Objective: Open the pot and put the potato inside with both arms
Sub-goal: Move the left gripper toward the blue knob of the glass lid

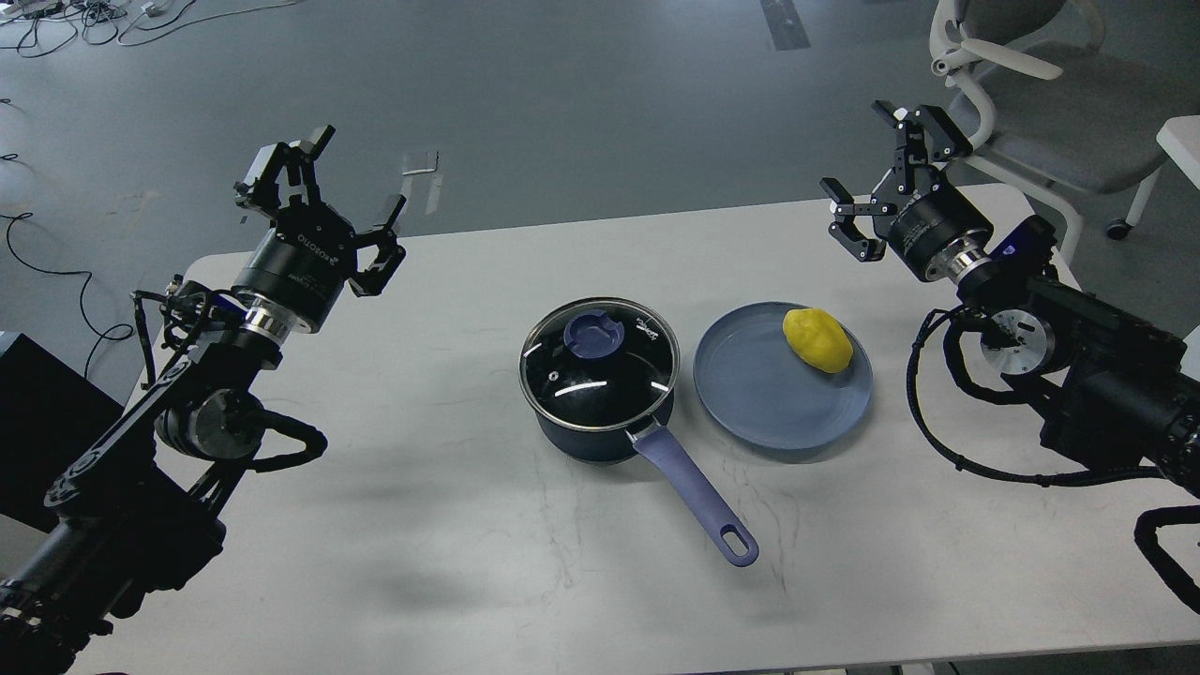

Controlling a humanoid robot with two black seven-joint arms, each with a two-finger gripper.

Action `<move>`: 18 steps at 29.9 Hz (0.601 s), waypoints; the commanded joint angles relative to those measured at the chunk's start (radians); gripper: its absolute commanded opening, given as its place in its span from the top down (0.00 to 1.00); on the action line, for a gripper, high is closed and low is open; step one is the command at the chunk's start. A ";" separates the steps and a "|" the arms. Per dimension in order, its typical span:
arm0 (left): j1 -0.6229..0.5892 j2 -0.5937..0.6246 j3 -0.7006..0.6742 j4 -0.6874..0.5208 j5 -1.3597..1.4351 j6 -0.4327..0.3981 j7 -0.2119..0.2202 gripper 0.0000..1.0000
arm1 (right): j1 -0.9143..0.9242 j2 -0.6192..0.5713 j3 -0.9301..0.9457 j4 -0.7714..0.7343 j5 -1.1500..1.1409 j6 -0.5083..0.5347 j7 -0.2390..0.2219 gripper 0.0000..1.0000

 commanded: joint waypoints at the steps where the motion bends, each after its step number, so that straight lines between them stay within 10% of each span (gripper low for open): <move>1: 0.004 -0.025 -0.001 -0.004 0.009 -0.001 0.000 0.02 | 0.000 0.007 0.001 0.000 -0.001 0.000 0.000 0.00; 18: -0.005 -0.040 0.017 0.065 0.008 0.002 0.000 0.02 | 0.022 0.005 -0.067 -0.011 -0.006 0.000 0.000 0.00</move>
